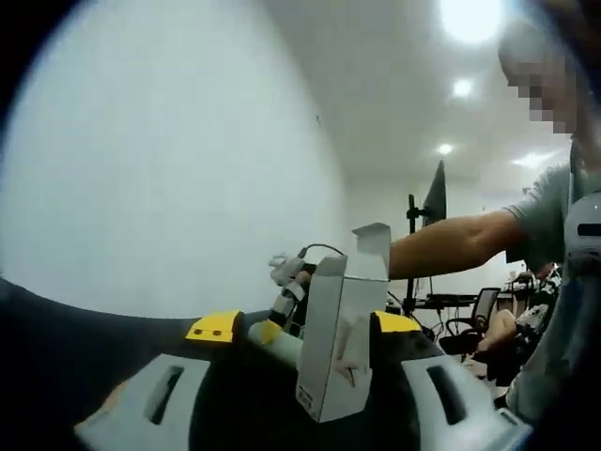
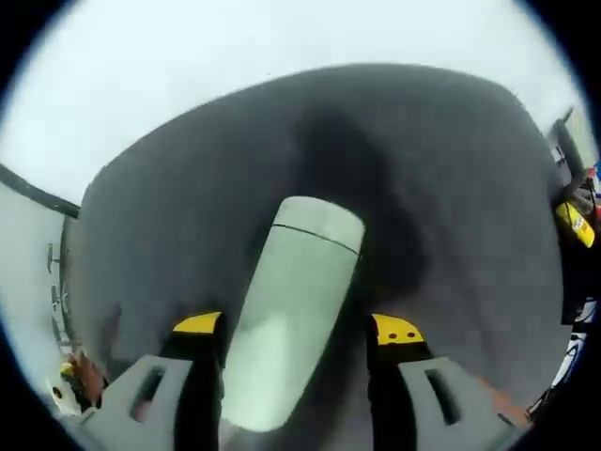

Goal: Assemble the cup parts correctly, then place the assembled cup into the box.

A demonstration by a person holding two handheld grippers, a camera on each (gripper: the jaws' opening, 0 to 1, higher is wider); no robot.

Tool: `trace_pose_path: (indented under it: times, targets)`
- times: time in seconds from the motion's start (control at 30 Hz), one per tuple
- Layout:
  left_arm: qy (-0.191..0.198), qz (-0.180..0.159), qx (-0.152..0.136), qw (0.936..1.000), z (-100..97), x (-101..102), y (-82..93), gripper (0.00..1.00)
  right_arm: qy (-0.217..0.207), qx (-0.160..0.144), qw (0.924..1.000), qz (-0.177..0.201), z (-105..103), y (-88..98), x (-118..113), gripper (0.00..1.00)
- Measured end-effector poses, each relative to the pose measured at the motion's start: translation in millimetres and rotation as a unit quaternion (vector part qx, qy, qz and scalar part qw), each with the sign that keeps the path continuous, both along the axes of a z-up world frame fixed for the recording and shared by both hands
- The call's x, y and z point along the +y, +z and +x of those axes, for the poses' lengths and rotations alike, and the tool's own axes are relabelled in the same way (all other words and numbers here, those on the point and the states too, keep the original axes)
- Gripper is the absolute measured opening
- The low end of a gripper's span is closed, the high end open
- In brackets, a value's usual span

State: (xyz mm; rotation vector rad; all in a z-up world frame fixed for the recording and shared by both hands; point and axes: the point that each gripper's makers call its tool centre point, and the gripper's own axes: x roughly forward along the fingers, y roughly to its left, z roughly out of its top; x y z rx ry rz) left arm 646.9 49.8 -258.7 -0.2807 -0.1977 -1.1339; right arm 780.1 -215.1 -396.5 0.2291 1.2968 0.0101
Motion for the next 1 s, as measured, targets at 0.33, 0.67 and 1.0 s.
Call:
trace_pose_path:
  times: [0.33,0.67,1.0]
  targets:
    - [-0.006,0.012,-0.002,0.9999,-1.1,-3.5,-3.6,0.51,-0.001,0.017,0.9991,-0.040,9.2,-20.5,-2.8,0.54]
    - [-0.004,0.016,0.005,0.9999,-0.2,-5.1,-7.2,0.49,-0.007,-0.003,0.9990,-0.044,10.5,-14.0,-15.0,0.48]
    - [-0.009,0.021,0.008,0.9997,-3.2,-10.2,-10.4,0.49,0.007,-0.106,0.9935,0.041,22.4,14.5,-26.5,0.44]
